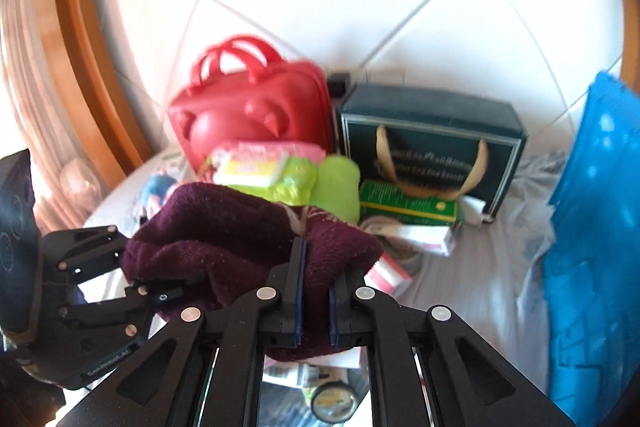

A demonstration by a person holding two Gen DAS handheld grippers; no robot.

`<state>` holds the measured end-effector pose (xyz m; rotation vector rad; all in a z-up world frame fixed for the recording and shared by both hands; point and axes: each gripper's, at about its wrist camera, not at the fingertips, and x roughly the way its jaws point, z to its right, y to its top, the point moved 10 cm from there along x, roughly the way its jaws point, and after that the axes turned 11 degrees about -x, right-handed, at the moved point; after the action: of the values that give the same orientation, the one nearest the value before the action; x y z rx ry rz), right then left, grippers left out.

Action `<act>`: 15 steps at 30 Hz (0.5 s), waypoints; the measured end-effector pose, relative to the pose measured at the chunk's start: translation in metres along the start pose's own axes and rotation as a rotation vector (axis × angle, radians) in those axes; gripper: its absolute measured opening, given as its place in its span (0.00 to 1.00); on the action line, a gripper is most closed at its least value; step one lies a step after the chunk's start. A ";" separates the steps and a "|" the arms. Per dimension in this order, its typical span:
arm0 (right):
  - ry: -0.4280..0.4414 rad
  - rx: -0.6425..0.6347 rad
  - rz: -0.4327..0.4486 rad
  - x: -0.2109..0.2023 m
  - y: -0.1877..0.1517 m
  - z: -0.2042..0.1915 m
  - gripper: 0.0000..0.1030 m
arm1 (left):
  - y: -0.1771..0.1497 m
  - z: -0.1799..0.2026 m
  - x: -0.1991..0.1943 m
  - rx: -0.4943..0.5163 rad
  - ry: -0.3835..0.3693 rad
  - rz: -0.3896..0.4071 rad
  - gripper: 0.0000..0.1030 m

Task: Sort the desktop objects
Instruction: 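Grasp the maroon knit hat with both tools, then carry maroon hat over the crate and open both tools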

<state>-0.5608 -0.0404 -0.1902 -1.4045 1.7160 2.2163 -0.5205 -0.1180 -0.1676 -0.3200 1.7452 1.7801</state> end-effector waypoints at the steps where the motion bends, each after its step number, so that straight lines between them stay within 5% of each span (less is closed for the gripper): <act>1: -0.013 -0.003 0.023 -0.012 0.006 -0.001 0.08 | 0.006 0.005 -0.010 0.006 -0.008 0.017 0.14; 8: -0.124 0.007 0.172 -0.124 0.037 -0.008 0.08 | 0.052 0.061 -0.086 0.098 -0.114 0.145 0.14; 15: -0.347 0.068 0.282 -0.258 0.034 0.016 0.08 | 0.084 0.166 -0.139 0.236 -0.339 0.239 0.14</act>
<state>-0.4335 0.0841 0.0008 -0.7417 1.9293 2.3294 -0.4203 0.0120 -0.0032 0.2848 1.7723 1.6466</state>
